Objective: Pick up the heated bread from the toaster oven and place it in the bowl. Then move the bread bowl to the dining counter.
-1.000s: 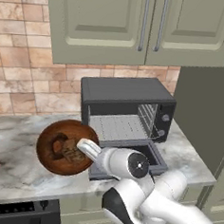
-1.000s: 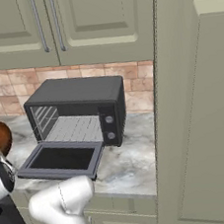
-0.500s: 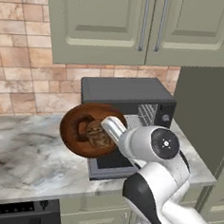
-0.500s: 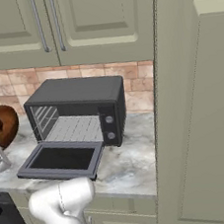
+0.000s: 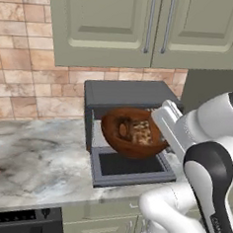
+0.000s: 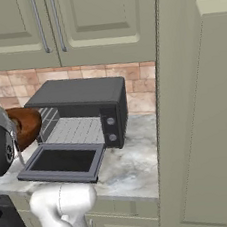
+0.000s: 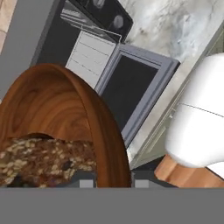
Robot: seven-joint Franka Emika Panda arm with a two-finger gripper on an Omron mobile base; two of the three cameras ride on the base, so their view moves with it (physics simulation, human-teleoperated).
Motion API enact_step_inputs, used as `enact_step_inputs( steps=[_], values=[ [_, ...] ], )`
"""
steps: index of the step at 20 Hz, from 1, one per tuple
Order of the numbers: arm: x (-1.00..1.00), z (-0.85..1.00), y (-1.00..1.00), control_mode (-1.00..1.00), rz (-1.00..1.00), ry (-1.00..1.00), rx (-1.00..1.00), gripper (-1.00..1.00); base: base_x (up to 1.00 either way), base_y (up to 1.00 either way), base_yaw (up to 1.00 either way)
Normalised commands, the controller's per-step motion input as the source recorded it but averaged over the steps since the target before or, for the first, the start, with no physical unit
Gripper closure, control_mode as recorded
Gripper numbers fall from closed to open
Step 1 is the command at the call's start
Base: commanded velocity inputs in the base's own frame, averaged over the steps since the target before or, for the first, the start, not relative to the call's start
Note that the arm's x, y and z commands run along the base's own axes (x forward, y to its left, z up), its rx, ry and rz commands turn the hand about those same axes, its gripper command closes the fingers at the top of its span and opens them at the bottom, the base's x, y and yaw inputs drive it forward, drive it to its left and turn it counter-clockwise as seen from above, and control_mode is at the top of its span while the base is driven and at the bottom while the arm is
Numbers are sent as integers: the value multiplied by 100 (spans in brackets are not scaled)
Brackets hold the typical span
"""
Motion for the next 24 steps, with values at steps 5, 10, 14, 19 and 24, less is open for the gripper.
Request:
enact_step_inputs(
  steps=[5,10,14,19,24],
  values=[
    [0,0,0,100,-1,0,0,100,-4,-1,2],
    [0,0,0,100,0,0,0,100,-98,-27,49],
    [0,0,0,100,0,0,0,100,-64,-24,95],
    [0,0,0,100,0,0,0,100,-4,0,100],
    [0,0,0,100,0,0,0,100,0,0,100]
  ],
)
